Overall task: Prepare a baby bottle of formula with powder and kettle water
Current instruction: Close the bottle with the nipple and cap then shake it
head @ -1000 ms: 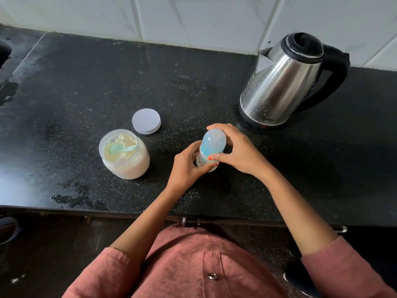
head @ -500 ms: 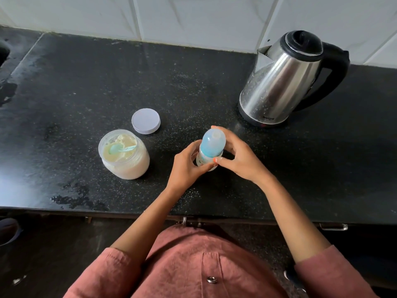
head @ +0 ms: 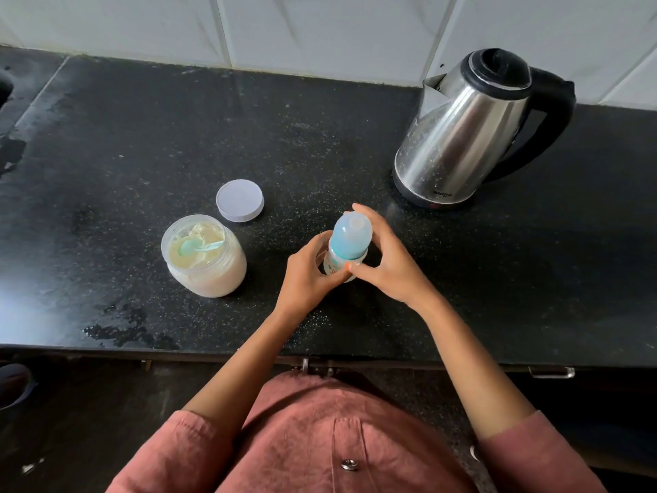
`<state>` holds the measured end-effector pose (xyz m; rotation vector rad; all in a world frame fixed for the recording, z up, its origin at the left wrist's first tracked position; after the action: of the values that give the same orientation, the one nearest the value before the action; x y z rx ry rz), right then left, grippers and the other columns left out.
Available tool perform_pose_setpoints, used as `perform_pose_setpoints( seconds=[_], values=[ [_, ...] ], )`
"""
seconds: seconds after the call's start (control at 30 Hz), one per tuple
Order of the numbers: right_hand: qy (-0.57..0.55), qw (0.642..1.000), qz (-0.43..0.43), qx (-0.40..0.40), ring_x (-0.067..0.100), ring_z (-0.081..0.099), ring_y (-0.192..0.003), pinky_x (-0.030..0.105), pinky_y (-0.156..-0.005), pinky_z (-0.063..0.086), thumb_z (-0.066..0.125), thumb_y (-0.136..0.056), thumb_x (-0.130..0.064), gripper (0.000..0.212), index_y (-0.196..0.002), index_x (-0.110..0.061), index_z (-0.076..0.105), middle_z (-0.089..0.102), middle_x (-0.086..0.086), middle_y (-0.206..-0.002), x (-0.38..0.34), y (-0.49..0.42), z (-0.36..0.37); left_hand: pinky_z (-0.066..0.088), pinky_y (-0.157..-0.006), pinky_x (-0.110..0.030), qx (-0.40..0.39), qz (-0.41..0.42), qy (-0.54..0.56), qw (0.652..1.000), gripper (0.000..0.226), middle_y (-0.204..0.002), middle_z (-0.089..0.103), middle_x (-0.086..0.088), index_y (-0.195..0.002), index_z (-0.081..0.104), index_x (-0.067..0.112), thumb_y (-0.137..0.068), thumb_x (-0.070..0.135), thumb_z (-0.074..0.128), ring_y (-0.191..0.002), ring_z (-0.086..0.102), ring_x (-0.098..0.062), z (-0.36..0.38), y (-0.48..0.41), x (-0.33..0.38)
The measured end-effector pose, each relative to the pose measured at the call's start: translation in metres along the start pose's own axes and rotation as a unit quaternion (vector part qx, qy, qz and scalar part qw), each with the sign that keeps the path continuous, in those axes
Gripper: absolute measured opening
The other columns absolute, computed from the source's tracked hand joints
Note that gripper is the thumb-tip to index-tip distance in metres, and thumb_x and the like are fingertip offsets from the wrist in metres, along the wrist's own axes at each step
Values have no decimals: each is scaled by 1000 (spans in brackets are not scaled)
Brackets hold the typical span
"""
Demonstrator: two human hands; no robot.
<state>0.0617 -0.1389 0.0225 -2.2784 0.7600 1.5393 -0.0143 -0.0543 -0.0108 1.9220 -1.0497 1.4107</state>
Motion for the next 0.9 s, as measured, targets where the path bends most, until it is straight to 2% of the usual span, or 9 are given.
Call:
perform_pose_setpoints(
  seconds=[0.1, 0.2, 0.33, 0.43, 0.5, 0.57, 0.63, 0.77, 0.9],
  values=[
    [-7, 1000, 4, -18, 4, 43, -125, 20, -106, 34, 65, -74, 7, 70, -130, -25, 40, 47, -9, -132, 0, -1, -5, 38, -83, 0, -2, -5, 2, 1000, 59, -107, 53, 19, -124, 51, 11, -71, 13, 77, -96, 50, 19, 1, 0, -1],
    [22, 999, 12, 33, 5, 48, -113, 19, -100, 39, 75, -68, -1, 63, -122, -21, 49, 50, -7, -118, 1, -3, -10, 38, -85, -1, 0, -7, 1, 1000, 58, -111, 54, 15, -125, 50, 12, -73, 13, 76, -100, 51, 10, 1, 1, -1],
    [66, 993, 32, 94, 5, 43, -102, -3, -82, 33, 81, -65, -13, 62, -120, -14, 53, 39, -3, -109, 4, -4, -8, 39, -83, -1, 1, -7, -3, 1000, 57, -107, 53, 18, -124, 51, 12, -73, 9, 75, -96, 51, 17, 0, 1, 0],
    [64, 992, 32, 100, 7, 40, -107, -6, -80, 29, 82, -65, -15, 66, -122, -13, 49, 35, -2, -113, 5, -3, -5, 39, -82, 0, 0, -5, -9, 1000, 56, -107, 54, 16, -124, 52, 11, -73, 8, 75, -94, 52, 15, 0, 0, 0],
    [33, 998, 8, 60, 8, 39, -117, 1, -92, 32, 81, -66, -13, 73, -128, -19, 43, 36, -3, -124, 6, -3, -3, 38, -81, 1, -7, -6, -6, 1000, 57, -107, 54, 16, -124, 51, 11, -73, 8, 75, -93, 51, 15, 1, 0, 0],
    [-17, 1000, 1, -15, 8, 39, -128, 17, -104, 34, 75, -70, -11, 77, -132, -33, 34, 38, -5, -139, 4, -3, 1, 37, -81, 1, -9, -6, -4, 1000, 58, -107, 53, 17, -125, 51, 11, -73, 10, 76, -93, 50, 19, 0, 0, 1],
    [-24, 998, 1, -59, 10, 40, -131, 28, -109, 34, 68, -74, -7, 74, -129, -43, 34, 41, -2, -142, 4, -4, 1, 37, -83, 1, -9, -6, -3, 1000, 57, -107, 52, 18, -125, 51, 10, -73, 13, 76, -94, 50, 16, 0, 0, 1],
    [-26, 999, 16, -20, 13, 49, -123, 35, -106, 40, 73, -70, 2, 66, -119, -32, 45, 53, 1, -130, 7, -9, -8, 38, -86, -1, -8, -8, -3, 1000, 59, -111, 53, 16, -126, 50, 11, -73, 16, 76, -101, 50, 9, 2, 1, 1],
    [10, 998, 20, 58, 15, 49, -115, 27, -96, 45, 80, -64, -7, 63, -111, -28, 43, 48, 2, -122, 8, -8, -8, 37, -83, 2, -9, -8, -10, 1000, 58, -111, 51, 16, -126, 49, 12, -74, 13, 75, -98, 49, 11, 1, 1, 0]
  ],
)
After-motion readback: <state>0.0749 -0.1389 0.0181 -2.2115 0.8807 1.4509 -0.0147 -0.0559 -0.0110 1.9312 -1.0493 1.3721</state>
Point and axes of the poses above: each hand's wrist, its own y-axis away from the middle knuckle, its own z-axis out of the palm, x = y × z, the point moved 9 cm from there along -y, towards the middle knuckle
